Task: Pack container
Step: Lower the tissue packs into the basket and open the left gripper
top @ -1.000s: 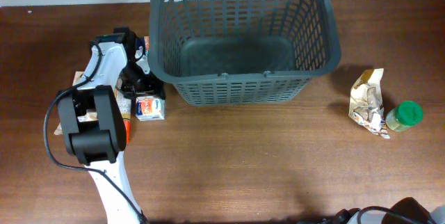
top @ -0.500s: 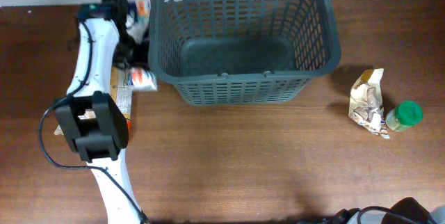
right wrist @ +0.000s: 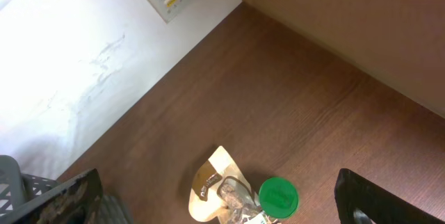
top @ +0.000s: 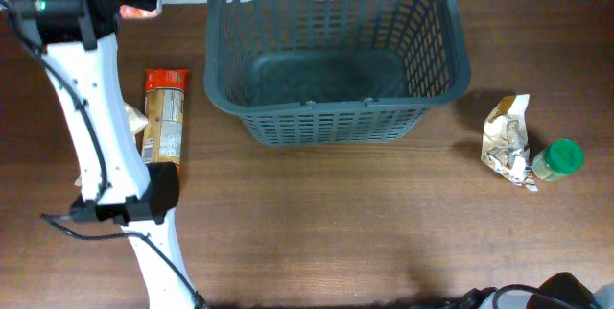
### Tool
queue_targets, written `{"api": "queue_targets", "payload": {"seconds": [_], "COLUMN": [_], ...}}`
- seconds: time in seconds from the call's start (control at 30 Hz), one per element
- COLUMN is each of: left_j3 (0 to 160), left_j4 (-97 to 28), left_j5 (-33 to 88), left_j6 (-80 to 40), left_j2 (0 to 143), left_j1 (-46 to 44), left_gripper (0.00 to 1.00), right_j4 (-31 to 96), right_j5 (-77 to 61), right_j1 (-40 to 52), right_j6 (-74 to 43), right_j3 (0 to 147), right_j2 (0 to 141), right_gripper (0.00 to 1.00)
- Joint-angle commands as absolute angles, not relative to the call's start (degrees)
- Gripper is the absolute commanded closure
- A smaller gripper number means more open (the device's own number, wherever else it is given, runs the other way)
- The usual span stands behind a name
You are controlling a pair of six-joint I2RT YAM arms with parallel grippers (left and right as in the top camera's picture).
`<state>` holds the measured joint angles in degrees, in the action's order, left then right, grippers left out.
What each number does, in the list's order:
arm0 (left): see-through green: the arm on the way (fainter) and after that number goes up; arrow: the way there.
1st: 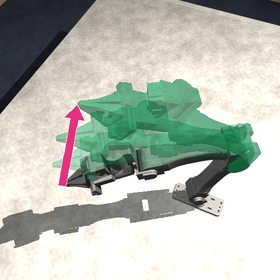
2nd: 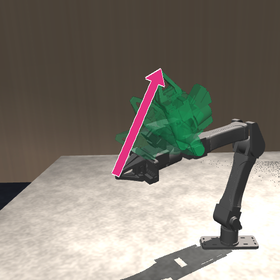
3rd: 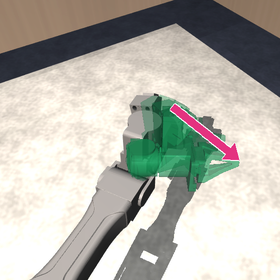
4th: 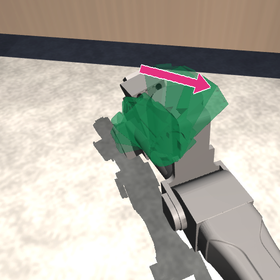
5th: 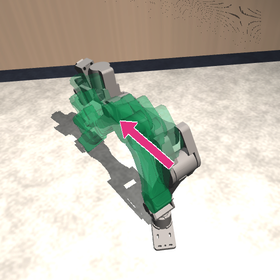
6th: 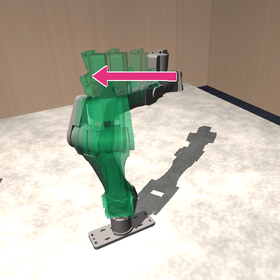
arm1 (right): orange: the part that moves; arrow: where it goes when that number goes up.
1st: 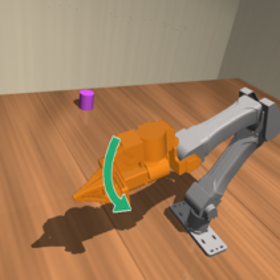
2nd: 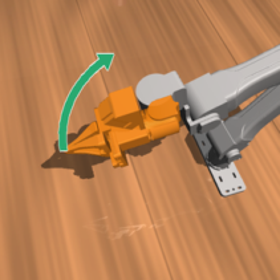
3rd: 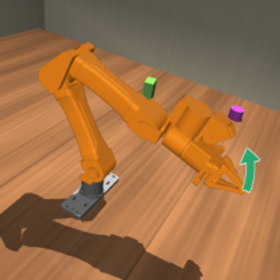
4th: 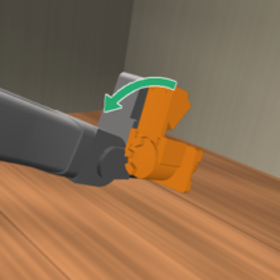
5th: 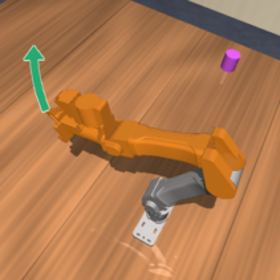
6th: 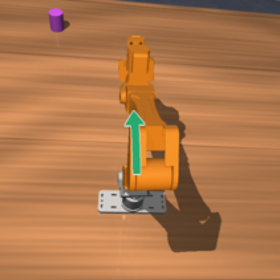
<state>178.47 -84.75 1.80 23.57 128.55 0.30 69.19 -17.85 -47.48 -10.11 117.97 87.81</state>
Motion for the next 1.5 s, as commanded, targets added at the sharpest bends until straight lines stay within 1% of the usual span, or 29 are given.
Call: {"api": "queue_targets", "payload": {"seconds": [0.0,0.07,0.2,0.33,0.47,0.53,0.67,0.77,1.03,1.23,1.27,1.3,1.33,1.4,1.47], "left_j3": [179.7,179.7,176.9,172.4,168.3,166.1,162.3,160.8,159.9,158.4,158.2,158.2,158.2,158.2,158.2], "left_j4": [-85.7,-86.7,-87.1,-87.0,-84.9,-82.0,-78.0,-77.7,-74.7,-74.1,-74.3,-74.6,-75.2,-76.4,-76.6], "left_j5": [11.2,11.6,11.9,13.7,13.5,12.2,11.1,8.9,7.2,7.2,7.2,7.2,7.4,8.8,10.9], "left_j6": [47.5,56.4,65.4,71.8,77.3,77.3,77.2,76.7,72.7,72.7,72.6,72.6,72.6,72.0,68.4], "left_j2": [125.6,125.5,126.4,129.6,134.1,136.3,140.8,143.4,148.2,149.5,149.5,149.5,149.5,148.9,147.4], "left_j1": [-6.9,-11.1,-17.7,-20.2,-20.6,-20.6,-20.6,-20.6,-19.7,-17.9,-17.8,-17.8,-17.8,-17.9,-18.1], "left_gripper": [0.98,0.98,0.98,0.98,0.98,0.98,0.94,0.98,0.98,0.98,0.91,0.83,0.01,0.01,0.01], "right_j4": [69.2,69.2,69.2,69.2,69.2,69.2,69.2,69.2,69.2,69.2,69.2,69.2,69.2,69.2,69.2], "right_j5": [-17.3,-17.3,-17.3,-17.3,-17.3,-17.3,-17.3,-17.3,-17.3,-17.3,-17.3,-17.3,-17.3,-17.3,-17.3], "right_j1": [-47.7,-47.7,-47.7,-47.7,-47.7,-47.7,-47.7,-47.7,-47.7,-47.7,-47.7,-47.7,-47.7,-47.7,-47.7], "right_j6": [-9.9,-9.9,-9.9,-9.9,-9.9,-9.9,-9.9,-9.9,-9.9,-9.9,-9.9,-9.9,-9.9,-9.9,-9.9], "right_j3": [118.2,118.2,118.2,118.2,118.2,118.2,118.2,118.2,118.2,118.2,118.2,118.2,118.2,118.2,118.2], "right_j2": [87.9,87.9,87.9,87.9,87.9,87.9,87.9,87.9,87.9,87.9,87.9,87.9,87.9,87.9,87.9], "right_gripper": [0.01,0.01,0.01,0.01,0.01,0.01,0.01,0.01,0.01,0.01,0.01,0.01,0.01,0.01,0.01]}}
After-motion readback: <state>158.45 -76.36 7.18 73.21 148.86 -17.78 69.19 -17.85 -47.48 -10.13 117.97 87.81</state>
